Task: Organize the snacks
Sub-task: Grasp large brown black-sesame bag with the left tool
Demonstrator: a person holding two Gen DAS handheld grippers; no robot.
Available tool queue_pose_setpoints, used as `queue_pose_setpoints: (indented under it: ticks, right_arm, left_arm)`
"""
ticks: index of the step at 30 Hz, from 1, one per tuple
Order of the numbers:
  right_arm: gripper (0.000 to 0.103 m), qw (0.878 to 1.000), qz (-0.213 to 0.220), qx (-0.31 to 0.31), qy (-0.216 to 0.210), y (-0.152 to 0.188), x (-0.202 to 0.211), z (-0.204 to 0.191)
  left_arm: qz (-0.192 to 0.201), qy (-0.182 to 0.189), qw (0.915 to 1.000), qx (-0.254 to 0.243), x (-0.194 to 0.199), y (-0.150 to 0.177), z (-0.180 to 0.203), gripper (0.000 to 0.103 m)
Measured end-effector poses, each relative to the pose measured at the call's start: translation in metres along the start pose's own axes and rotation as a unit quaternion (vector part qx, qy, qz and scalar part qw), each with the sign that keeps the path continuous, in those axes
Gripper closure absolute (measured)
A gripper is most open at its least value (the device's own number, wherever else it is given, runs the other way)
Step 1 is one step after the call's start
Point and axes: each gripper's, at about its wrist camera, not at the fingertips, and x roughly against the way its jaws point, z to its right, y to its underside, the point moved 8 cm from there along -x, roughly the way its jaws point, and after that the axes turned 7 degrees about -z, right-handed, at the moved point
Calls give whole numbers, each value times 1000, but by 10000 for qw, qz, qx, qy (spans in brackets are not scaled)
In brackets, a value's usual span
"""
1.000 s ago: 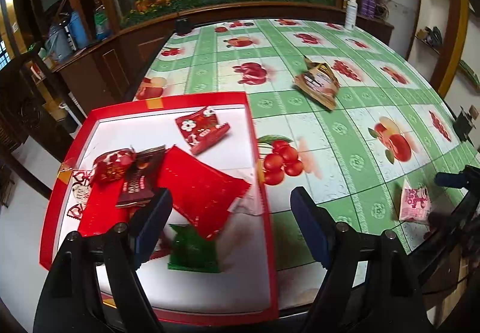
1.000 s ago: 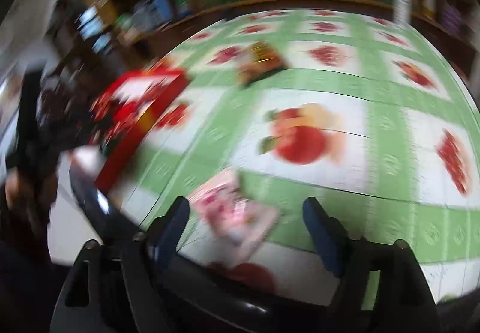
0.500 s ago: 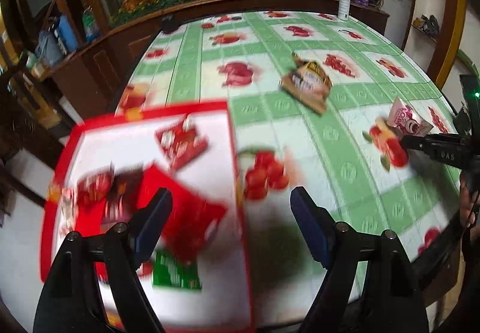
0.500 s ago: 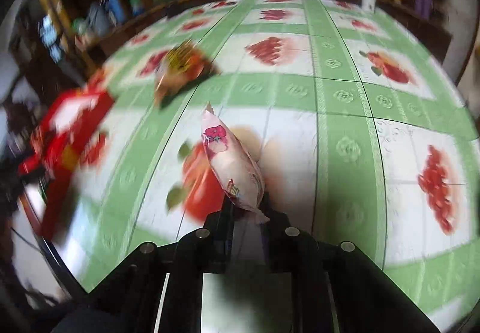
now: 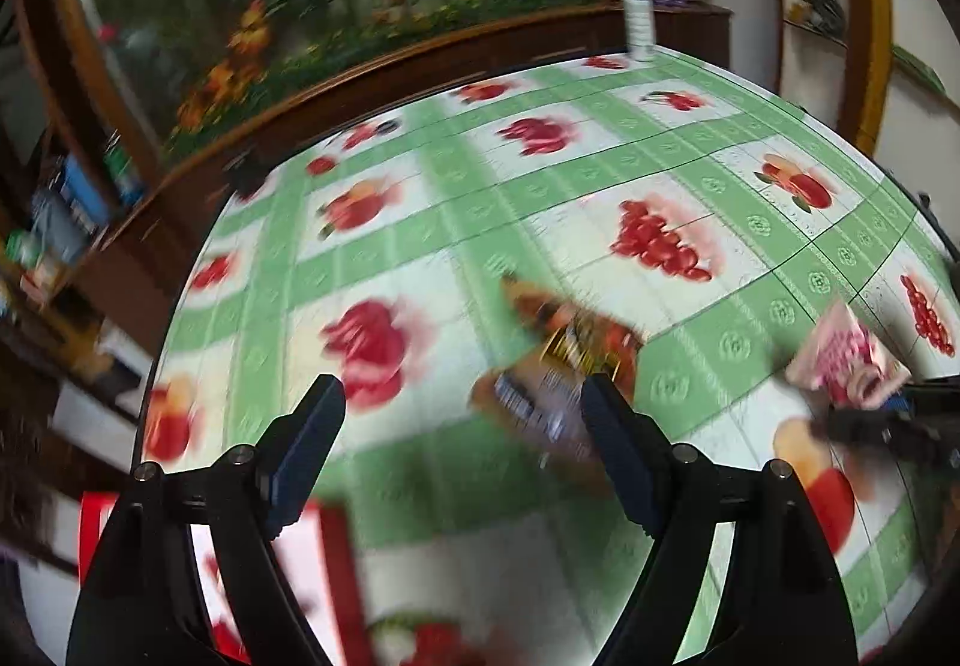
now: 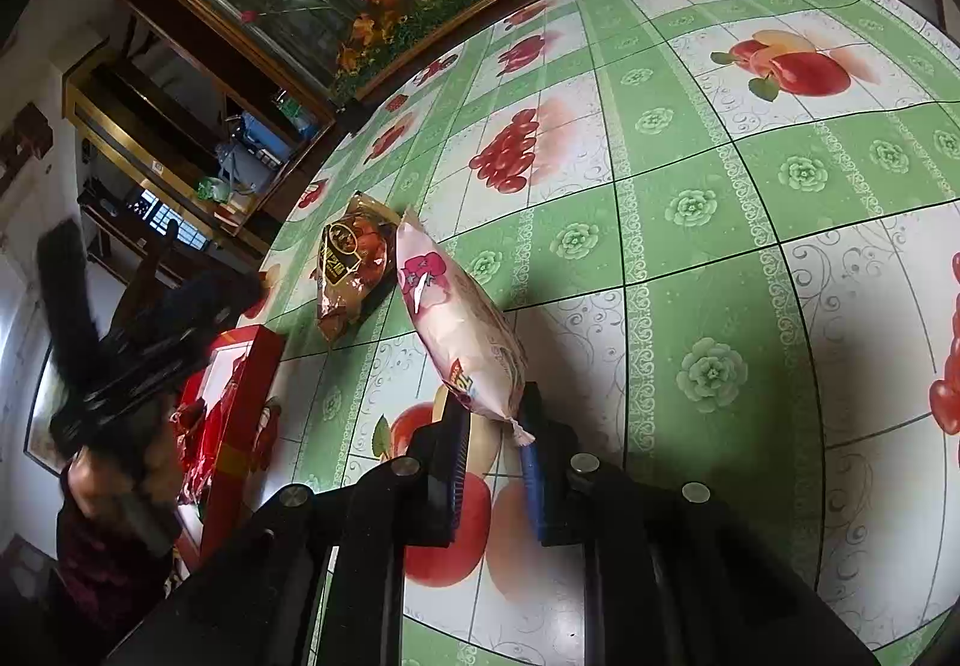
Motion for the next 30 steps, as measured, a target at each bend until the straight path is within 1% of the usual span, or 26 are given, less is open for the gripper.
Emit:
queue_pose_setpoints:
  ticks: [1, 3, 4, 6, 7, 8, 9, 10, 11, 13, 15, 16, 17, 18, 19, 20, 22, 24, 25, 26, 27, 28, 29, 30]
  right_arm:
    - [86, 10000, -6, 16, -2, 1, 0, -1]
    - [85, 9999, 3, 78, 95, 2, 2, -1]
    - [83, 9997, 19, 126, 186, 2, 3, -2]
    - [75, 9991, 122, 164, 370, 1, 8, 0]
    - [65, 9986, 229, 150, 455, 0, 13, 2]
    - [53, 9985, 284, 132, 454, -1, 16, 3]
    - [49, 9982, 373, 106, 455, -2, 20, 3]
    - [47, 9979, 424, 95, 476, -5, 20, 5]
    - [47, 9971, 506, 99, 552, -6, 23, 6]
    - [46, 9951, 590, 123, 784, -9, 24, 8]
    - [46, 9933, 599, 144, 975, -12, 22, 10]
    - [45, 9919, 630, 196, 1088, -16, 21, 10]
    - [43, 9907, 672, 264, 1153, -19, 21, 8]
    - [42, 9887, 757, 398, 1235, -24, 22, 4]
    - [38, 9874, 807, 489, 1268, -28, 22, 1]
    - [30, 9858, 855, 656, 1286, -32, 20, -5]
    - [24, 9842, 827, 853, 1312, -35, 14, -13]
    - [24, 9820, 676, 955, 1482, -34, 3, -13]
    - [27, 9813, 602, 958, 1555, -33, 0, -10]
    - [41, 9795, 505, 956, 1698, -32, -6, -6]
    - [52, 9771, 471, 973, 1831, -31, -8, -4]
    - [66, 9770, 470, 945, 1852, -31, -8, -2]
    - [69, 9790, 533, 877, 1759, -31, -5, -1]
    - [70, 9795, 540, 848, 1744, -31, -4, 0]
  left_arm:
    - [30, 52, 9999, -94, -4, -6, 4, 22]
    - [-6, 284, 9993, -227, -9, -13, 14, 22]
    - [-66, 395, 9988, -269, -13, -15, 18, 22]
    - [-174, 506, 9978, -394, -18, -16, 29, 22]
    - [-215, 530, 9973, -463, -22, -16, 33, 22]
    - [-242, 525, 9970, -505, -25, -16, 37, 22]
    - [-296, 509, 9967, -561, -29, -15, 40, 22]
    - [-374, 495, 9961, -620, -34, -13, 44, 22]
    - [-454, 502, 9955, -667, -39, -10, 47, 22]
    - [-607, 639, 9936, -708, -47, -3, 53, 22]
    - [-656, 512, 9937, -753, -52, 2, 55, 23]
    - [-600, 566, 9940, -714, -50, 2, 55, 32]
    - [-631, 623, 9936, -700, -50, 3, 56, 38]
    - [-667, 684, 9933, -645, -48, 4, 57, 38]
    - [-697, 690, 9933, -611, -48, 5, 57, 39]
    - [-722, 720, 9931, -580, -47, 6, 58, 40]
    - [-750, 846, 9921, -545, -43, 11, 62, 43]
    - [-763, 918, 9918, -462, -39, 17, 64, 45]
    - [-771, 941, 9917, -417, -37, 19, 64, 45]
    - [-776, 958, 9917, -374, -36, 22, 64, 45]
    - [-780, 948, 9919, -331, -32, 26, 64, 45]
    - [-790, 900, 9924, -295, -28, 32, 64, 45]
    - [-808, 853, 9927, -267, -26, 36, 63, 45]
    - [-833, 807, 9930, -223, -21, 43, 62, 45]
